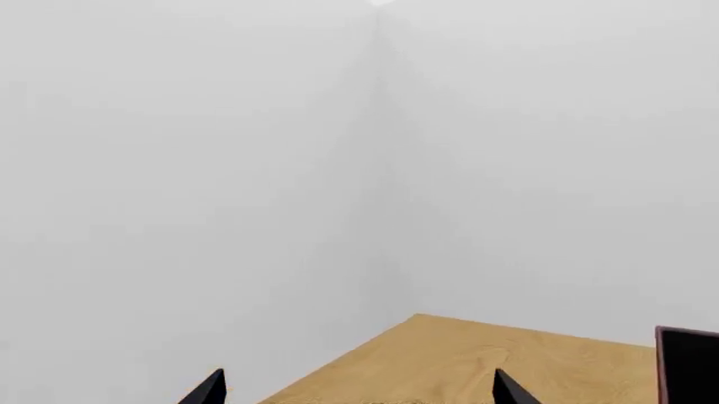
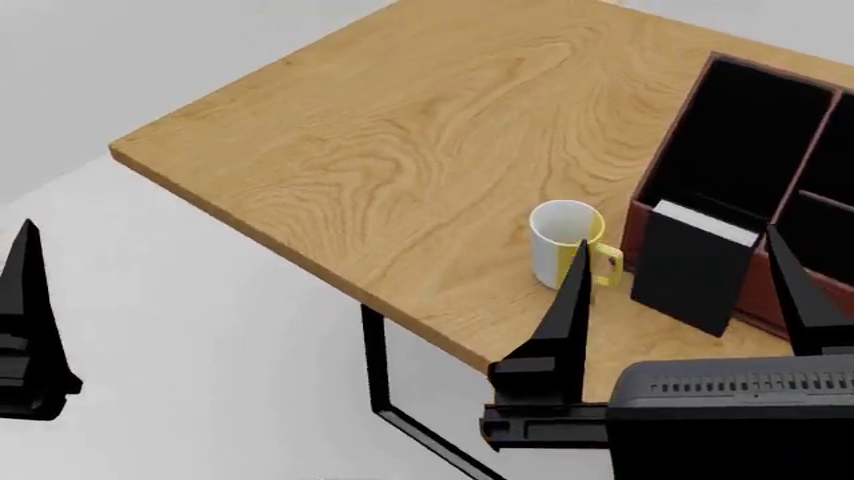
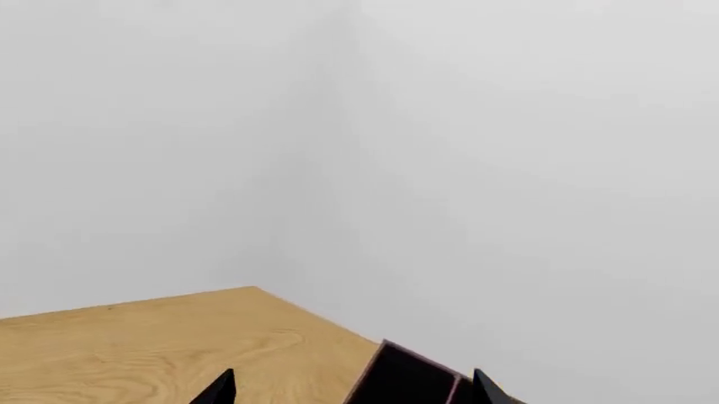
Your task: Pick up the book and place it in the back compartment of the caddy.
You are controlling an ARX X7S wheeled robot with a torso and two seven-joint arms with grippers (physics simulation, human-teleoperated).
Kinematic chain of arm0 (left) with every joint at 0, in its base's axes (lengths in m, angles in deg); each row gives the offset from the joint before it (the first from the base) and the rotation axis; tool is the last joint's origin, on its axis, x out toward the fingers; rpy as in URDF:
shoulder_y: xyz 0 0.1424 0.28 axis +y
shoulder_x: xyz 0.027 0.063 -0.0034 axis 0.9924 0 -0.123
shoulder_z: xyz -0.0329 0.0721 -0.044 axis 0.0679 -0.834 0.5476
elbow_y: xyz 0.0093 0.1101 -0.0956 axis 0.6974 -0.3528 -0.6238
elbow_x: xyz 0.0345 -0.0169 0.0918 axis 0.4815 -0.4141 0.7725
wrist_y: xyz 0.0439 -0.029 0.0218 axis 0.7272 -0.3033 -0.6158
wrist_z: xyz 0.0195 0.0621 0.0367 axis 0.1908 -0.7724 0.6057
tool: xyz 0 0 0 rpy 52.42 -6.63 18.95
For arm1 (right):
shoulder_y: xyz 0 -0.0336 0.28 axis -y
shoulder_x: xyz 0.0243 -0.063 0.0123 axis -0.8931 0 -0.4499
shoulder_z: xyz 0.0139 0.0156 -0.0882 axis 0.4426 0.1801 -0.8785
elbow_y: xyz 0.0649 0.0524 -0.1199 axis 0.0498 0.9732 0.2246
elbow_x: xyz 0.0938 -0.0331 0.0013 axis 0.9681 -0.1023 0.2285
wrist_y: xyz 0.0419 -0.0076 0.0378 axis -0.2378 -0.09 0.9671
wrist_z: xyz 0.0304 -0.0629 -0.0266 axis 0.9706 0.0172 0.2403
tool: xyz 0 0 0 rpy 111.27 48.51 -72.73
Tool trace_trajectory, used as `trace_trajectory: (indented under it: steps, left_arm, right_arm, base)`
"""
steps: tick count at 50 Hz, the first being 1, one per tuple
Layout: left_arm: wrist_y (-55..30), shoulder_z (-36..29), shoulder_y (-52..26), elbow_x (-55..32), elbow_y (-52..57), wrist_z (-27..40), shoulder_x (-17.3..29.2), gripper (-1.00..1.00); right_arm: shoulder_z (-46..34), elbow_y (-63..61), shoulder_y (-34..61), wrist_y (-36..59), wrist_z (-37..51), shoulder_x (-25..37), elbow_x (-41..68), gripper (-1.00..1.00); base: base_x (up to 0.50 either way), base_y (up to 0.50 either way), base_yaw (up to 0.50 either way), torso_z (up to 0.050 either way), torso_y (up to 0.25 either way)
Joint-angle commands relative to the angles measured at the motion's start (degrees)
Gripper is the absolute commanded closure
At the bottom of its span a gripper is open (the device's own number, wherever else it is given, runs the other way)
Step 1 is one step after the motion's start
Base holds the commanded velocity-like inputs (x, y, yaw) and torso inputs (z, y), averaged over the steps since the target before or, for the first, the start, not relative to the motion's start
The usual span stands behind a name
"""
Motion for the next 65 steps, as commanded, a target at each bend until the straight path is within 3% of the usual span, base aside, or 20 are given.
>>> trace_trajectory:
  steps: [1,11,16,22,54,65]
  left_arm:
    - [1.3,-0.6,0.2,0.4,-1.1,-0.2,0.2,-1.0]
    - [1.0,-0.7,0.2,0.1,-0.5,0.1,0.5,-1.0]
    - [0.8,-0.8,0.2,0.0,-0.2,0.4,0.6,-1.0]
    - [0.3,-0.6,0.2,-0.6,0.4,0.7,0.8,-1.0]
    - [0.0,-1.3,-0.1,-1.4,0.6,1.5,1.6,-1.0]
    - [0.4,-1.3,0.2,-1.5,0.6,1.7,1.8,-1.0]
  right_arm:
    - [-0.3,-0.3,0.6,0.2,0.7,0.2,0.8,-1.0]
    - [-0.2,-0.8,0.8,0.0,1.5,0.5,1.8,-1.0]
    - [2.1,0.6,-1.4,-4.4,-0.4,0.3,3.2,-1.0]
    - [-0.5,-0.3,0.8,-1.1,0.2,1.5,2.8,-1.0]
    - [0.0,0.5,-0.2,-4.4,0.0,2.0,4.3,-1.0]
    - [-0.2,-0.2,-0.6,-4.9,1.3,2.6,3.6,-1.0]
  base:
    - [0.0,0.0,0.5,0.0,0.0]
    - [0.0,0.0,0.5,0.0,0.0]
    - [-0.11,0.13,0.3,0.0,0.0]
    - [0.01,0.0,0.0,0.0,0.0]
    - [0.34,-0.37,0.0,0.0,0.0]
    - [0.41,0.04,0.0,0.0,0.0]
